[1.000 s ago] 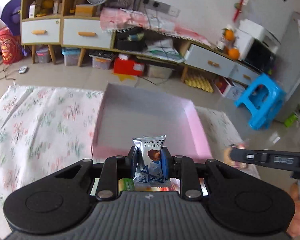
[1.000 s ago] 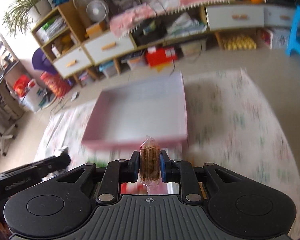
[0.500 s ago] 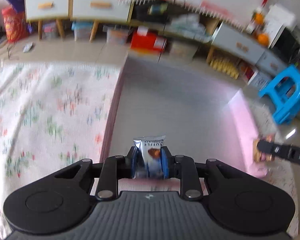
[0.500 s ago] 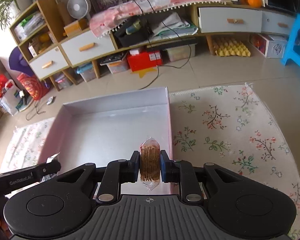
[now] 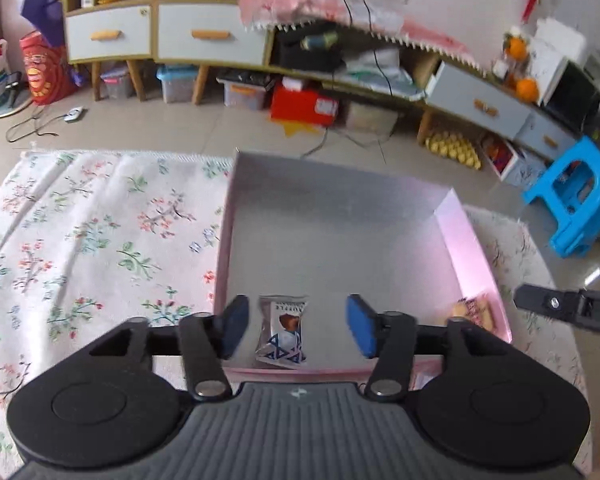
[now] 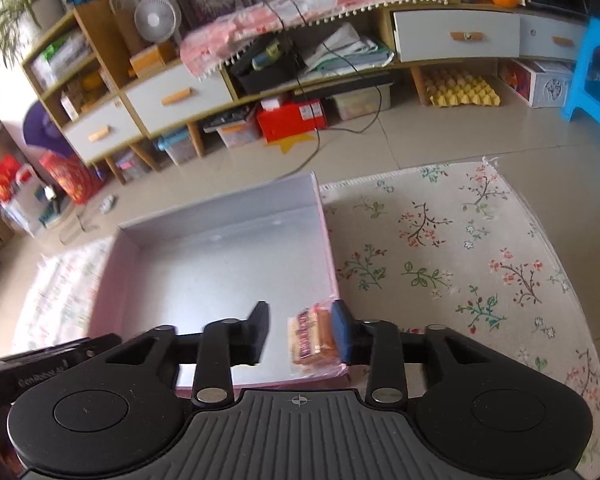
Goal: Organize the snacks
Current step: 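Withdraw both grippers from the box back toward the snack pile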
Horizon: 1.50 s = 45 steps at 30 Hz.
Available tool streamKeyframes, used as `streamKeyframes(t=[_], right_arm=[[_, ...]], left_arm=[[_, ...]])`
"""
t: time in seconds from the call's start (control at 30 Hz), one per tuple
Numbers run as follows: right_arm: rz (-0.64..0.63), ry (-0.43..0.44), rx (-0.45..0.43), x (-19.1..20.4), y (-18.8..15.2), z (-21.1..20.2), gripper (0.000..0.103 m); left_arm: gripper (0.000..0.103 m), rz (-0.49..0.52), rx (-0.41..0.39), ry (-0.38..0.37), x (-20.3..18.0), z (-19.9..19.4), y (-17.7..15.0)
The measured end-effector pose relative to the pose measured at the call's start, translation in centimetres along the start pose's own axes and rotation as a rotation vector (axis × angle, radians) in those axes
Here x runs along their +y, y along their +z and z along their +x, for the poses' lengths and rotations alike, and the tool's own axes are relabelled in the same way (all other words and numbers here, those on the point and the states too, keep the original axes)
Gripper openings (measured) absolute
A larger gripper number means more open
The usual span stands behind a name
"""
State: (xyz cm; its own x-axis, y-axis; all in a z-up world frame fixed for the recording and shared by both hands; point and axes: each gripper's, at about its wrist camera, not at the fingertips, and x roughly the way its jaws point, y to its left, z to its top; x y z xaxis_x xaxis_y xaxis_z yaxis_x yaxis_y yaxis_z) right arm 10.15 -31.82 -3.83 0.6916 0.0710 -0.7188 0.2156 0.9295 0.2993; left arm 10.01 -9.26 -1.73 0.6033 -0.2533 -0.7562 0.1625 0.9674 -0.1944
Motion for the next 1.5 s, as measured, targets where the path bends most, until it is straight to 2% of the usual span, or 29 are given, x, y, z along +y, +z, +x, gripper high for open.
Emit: streamKeyframes(t=[0.1,0.17,0.23,0.27,0.3,0.37,0.43,0.53,0.67,0.73,0.83,0.9,1.0,1.13,1.5], right_arm=[[0.001,0.022,-0.014,0.7,-0.1,-2.4,0.053],[-0.008,0.039,-0.026,1.3,-0.3,-4.4,0.058],[-0.014,0.049,-0.055,1.8,-0.5,-6.2,0.078],[-0.016,0.045,-0.062,2.1,-0.6,-6.9,0.083],[-0.018,0.034,-0.057,2.3,-0.7,-7.4,0.088],[-0.029,0.031,-0.033,2.6,-1.1,-7.3,0.091],[-0.063,0.016,0.043,2.7,-1.7,-6.1,0.092],[-0.022,-0.043,0.113,2.0,-2.5,-5.7,0.092],[0.026,-0.001,0.051,1.4,-4.1,-9.3,0.092],[0.033,-0.025,0.067,1.2,-6.0,-9.9,0.096],[0.008,-0.049,0.135,1.0,-7.2,-9.1,0.096],[-0.009,-0.055,0.119,0.6,-7.1,-9.2,0.096],[0.009,-0.054,0.109,-0.3,-6.8,-9.3,0.096],[0.054,-0.041,0.138,-1.4,-6.6,-8.7,0.096],[-0.008,-0.055,0.201,-0.8,-7.4,-6.9,0.096]], left_arm=[[0.067,-0.019,-0.041,0.039,0.2,-2.2,0.2],[0.084,-0.039,-0.077,0.073,0.3,-4.2,0.2],[0.093,-0.067,-0.127,0.11,0.4,-6.0,0.0],[0.1,-0.078,-0.144,0.129,0.1,-6.5,0.1],[0.101,-0.085,-0.151,0.14,0.1,-7.1,0.1],[0.102,-0.094,-0.158,0.14,0.2,-8.2,0.0],[0.102,-0.103,-0.148,0.151,0.3,-9.4,-0.7],[0.102,-0.086,-0.109,0.158,0.2,-9.8,-1.8],[0.102,-0.059,-0.044,0.18,-0.2,-8.9,-3.5],[0.102,-0.018,0.018,0.177,-0.4,-8.3,-4.5],[0.102,-0.019,0.054,0.146,-0.2,-7.3,-4.8],[0.101,-0.038,0.055,0.115,0.5,-7.0,-4.9],[0.099,-0.047,0.061,0.151,0.9,-6.6,-5.2],[0.099,-0.033,0.068,0.172,1.1,-6.1,-5.3],[0.1,-0.009,0.078,0.166,0.9,-6.0,-6.1]])
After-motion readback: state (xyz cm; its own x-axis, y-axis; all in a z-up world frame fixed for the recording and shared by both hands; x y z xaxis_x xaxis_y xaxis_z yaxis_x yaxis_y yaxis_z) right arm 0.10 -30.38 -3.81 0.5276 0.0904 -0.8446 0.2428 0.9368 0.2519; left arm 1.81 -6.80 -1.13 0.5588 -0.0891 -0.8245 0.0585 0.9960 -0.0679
